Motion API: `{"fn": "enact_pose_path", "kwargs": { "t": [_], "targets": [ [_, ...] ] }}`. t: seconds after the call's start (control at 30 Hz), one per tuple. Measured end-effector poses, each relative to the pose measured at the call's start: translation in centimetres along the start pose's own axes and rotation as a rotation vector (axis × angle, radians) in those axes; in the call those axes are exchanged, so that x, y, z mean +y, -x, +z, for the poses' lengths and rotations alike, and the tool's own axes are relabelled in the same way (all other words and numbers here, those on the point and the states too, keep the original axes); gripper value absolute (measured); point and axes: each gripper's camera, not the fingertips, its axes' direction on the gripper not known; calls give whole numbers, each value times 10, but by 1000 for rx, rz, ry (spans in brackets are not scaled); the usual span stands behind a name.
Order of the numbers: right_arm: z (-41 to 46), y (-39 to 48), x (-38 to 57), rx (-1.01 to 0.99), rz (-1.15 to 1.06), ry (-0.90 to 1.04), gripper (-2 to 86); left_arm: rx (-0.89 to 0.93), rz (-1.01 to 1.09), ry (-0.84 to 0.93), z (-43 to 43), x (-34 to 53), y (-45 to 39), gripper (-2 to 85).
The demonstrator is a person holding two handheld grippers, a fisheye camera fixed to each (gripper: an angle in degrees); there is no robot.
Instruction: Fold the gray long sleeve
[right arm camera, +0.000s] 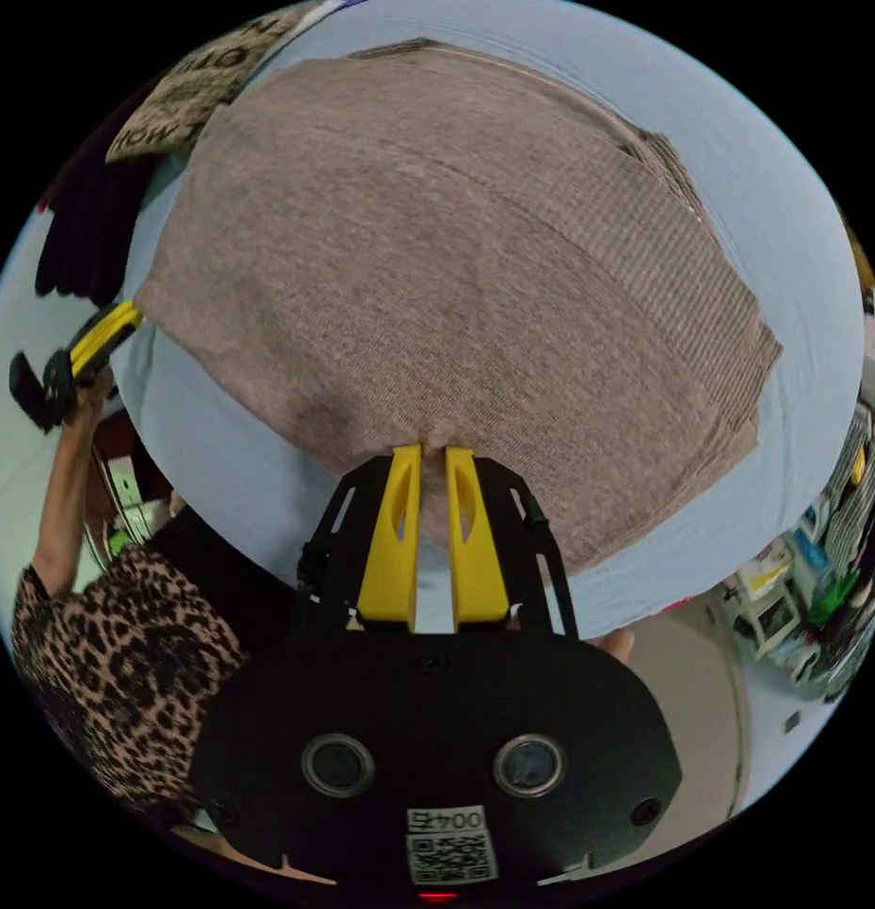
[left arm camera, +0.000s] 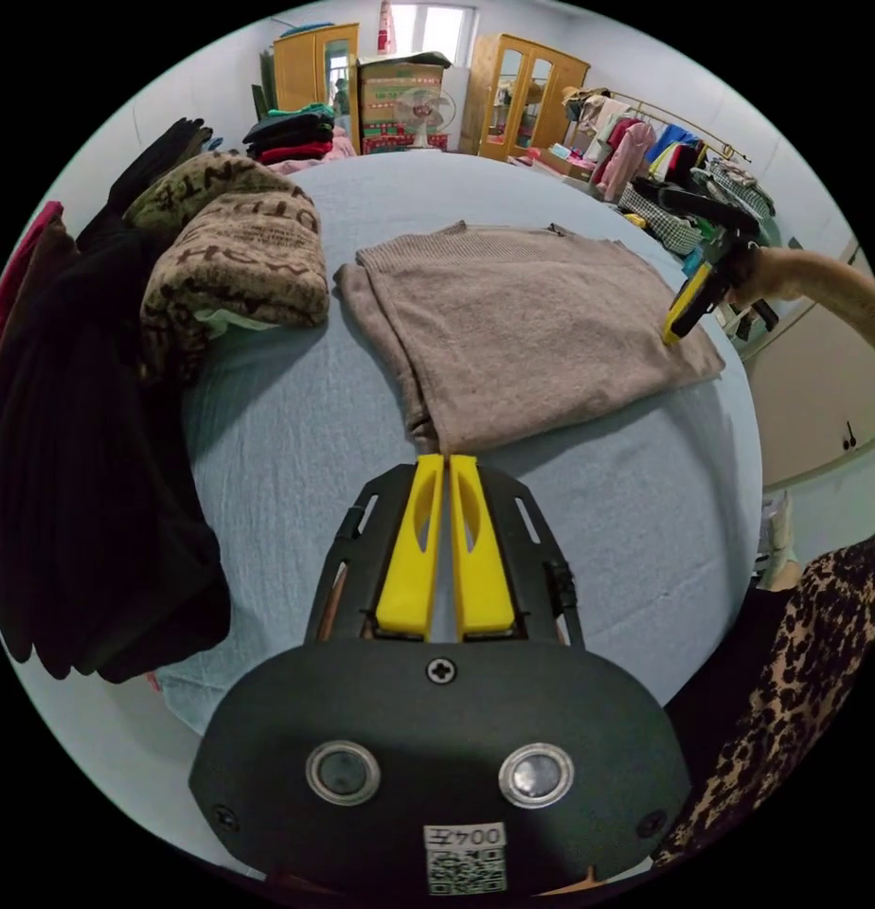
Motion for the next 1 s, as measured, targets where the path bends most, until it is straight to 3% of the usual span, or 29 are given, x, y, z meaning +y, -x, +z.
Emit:
{"fn": "enact_pose_path", "kwargs": {
  "t": [0.07,0.27,0.4,0.57,0.77,1.0],
  "targets": [
    [2,8,3,53,-148,-15,44,13,-18,23,10,8,9,11],
    [9,-8,2,-77,0,-26,44,14,46,73,33,21,7,13],
    [18,-14,6,-123,38,-45,45,19,-35,25,18,24,21,21],
    [35,-12,13,-92,69,-54,45,-7,75,-88,24,-11,-15,51],
    [60,1,17,48,75,-34,50,-38,70,54,107,-45,-31,74],
    [99,-12,49,38,135,-162,56,-85,100,30,125,-36,-39,71]
  ]
}}
